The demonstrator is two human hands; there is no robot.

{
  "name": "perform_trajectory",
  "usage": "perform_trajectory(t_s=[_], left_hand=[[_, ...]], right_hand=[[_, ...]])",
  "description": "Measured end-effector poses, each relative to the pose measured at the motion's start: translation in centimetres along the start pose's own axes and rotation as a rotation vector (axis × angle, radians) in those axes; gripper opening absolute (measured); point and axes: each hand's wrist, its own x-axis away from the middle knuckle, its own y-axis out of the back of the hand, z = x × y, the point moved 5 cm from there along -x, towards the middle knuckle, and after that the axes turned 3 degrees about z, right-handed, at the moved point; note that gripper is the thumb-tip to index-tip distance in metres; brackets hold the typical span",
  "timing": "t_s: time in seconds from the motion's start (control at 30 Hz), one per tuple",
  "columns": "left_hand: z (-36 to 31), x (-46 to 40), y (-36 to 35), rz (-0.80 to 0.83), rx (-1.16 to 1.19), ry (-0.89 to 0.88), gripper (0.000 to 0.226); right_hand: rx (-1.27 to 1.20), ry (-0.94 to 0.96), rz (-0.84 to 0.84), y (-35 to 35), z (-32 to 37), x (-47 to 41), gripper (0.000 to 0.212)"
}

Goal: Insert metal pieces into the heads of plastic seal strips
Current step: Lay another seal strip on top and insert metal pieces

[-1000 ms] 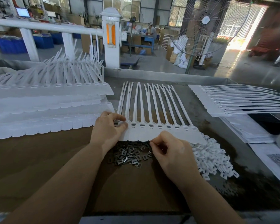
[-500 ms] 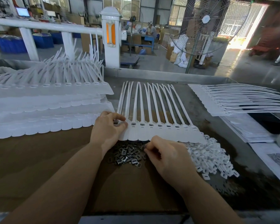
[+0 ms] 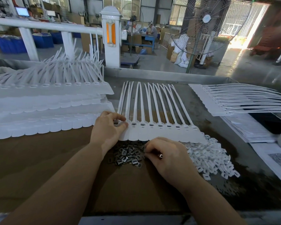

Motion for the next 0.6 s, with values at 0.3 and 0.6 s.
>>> perform_trajectory(t_s=[0.3, 0.6], left_hand=[[0.07, 0.03, -0.01, 0.003, 0.004, -0.001, 0.008], [-0.01, 0.04, 0.02, 0.002, 0.000, -0.001, 0.007]], right_hand=[[-0.057, -0.037, -0.002, -0.02, -0.16, 0.05, 0.007], [-0.039, -0.032, -0.008, 0.08, -0.06, 0.02, 0.009]])
